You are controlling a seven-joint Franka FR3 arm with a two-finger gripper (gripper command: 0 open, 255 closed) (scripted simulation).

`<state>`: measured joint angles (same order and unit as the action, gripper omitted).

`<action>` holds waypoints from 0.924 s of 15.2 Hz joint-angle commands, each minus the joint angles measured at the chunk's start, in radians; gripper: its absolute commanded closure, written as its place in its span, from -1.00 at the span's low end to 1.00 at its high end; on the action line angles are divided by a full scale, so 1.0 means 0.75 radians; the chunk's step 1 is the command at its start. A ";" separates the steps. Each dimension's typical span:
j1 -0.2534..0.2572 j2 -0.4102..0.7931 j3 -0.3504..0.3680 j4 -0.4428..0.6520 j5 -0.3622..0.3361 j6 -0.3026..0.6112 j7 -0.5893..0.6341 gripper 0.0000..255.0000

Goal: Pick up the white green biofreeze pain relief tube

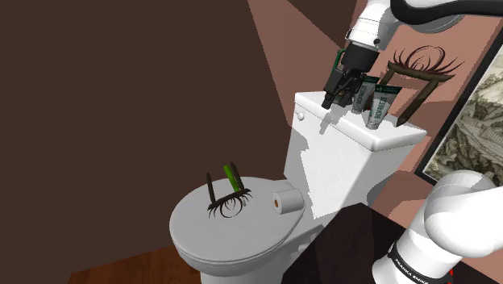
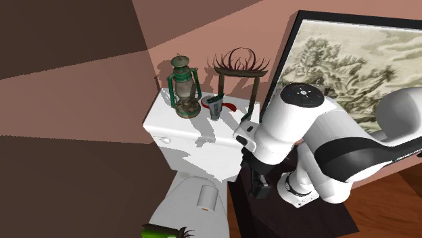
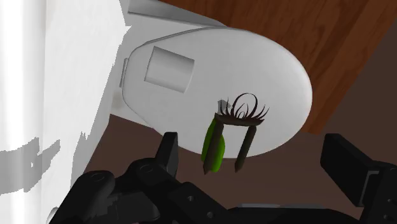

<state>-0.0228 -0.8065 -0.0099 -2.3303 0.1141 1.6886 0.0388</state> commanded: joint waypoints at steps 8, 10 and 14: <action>-0.054 0.160 -0.166 0.171 -0.151 -0.067 -0.218 -1.00; -0.065 0.216 -0.210 0.233 -0.188 -0.084 -0.279 -1.00; -0.082 0.340 -0.296 0.373 -0.251 -0.116 -0.404 -1.00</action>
<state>-0.0820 -0.5713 -0.2189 -2.0750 -0.0628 1.6096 -0.2421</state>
